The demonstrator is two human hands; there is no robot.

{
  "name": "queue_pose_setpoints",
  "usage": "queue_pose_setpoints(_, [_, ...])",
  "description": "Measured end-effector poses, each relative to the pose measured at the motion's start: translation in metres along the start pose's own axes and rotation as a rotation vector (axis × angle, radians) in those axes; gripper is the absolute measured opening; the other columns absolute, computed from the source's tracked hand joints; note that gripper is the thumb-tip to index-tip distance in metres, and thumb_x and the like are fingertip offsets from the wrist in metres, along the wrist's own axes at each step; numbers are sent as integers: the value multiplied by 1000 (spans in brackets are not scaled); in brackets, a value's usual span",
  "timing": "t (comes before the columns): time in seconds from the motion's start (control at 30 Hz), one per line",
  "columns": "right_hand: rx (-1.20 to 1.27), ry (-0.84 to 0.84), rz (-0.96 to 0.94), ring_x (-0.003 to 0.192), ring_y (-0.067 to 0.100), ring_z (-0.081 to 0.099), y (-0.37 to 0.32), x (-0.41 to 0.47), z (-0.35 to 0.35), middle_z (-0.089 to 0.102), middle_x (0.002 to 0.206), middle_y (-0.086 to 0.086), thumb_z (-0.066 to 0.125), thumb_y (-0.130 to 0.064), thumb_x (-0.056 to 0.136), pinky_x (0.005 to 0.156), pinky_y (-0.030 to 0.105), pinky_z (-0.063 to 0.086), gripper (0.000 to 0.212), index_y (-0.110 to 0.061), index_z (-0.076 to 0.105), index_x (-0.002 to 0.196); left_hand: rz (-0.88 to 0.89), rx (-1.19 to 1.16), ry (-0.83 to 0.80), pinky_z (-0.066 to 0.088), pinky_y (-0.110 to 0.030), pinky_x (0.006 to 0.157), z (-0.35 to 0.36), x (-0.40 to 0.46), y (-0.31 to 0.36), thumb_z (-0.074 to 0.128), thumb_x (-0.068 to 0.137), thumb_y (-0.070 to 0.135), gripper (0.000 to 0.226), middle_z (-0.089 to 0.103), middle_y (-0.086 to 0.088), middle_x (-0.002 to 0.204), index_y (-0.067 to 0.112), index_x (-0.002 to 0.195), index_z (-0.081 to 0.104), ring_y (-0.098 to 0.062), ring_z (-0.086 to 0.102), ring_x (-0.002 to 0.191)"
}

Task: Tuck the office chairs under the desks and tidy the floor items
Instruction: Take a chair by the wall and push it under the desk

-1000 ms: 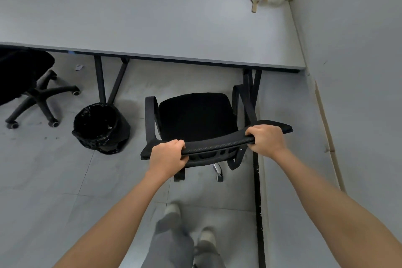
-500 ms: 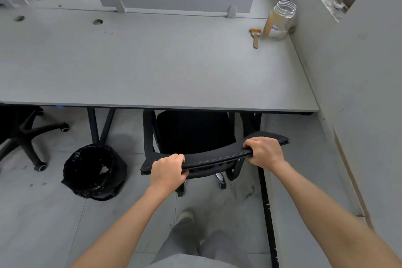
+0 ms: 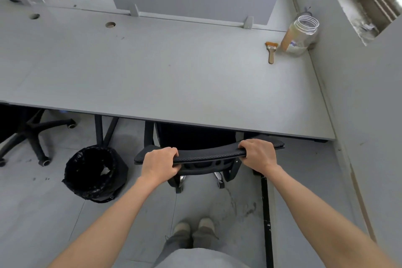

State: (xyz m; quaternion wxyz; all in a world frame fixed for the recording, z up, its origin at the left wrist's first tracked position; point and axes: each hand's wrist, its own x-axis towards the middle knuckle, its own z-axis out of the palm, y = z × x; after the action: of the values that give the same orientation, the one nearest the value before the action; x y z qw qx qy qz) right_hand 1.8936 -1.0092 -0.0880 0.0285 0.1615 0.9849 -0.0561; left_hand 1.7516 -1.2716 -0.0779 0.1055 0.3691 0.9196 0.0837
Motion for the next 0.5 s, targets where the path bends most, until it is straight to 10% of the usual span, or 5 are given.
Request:
queue_pose_setpoints(0.37, [65, -11, -103, 99, 17, 63, -4, 7, -7, 67, 109, -9, 59, -38, 79, 73, 29, 47, 42, -26, 57, 119, 82, -72, 37, 47, -31, 71, -9, 13, -15, 62, 75, 35, 29, 66, 9, 95, 25, 102, 58, -16, 60, 92])
queue_pose_setpoints(0.5, [79, 116, -173, 95, 21, 66, 13, -8, -6, 71, 102, -1, 56, -45, 80, 79, 33, 51, 42, -17, 63, 110, 227, -46, 204, 49, -29, 60, 0, 4, -10, 69, 75, 32, 18, 68, 3, 72, 17, 84, 66, -20, 64, 68])
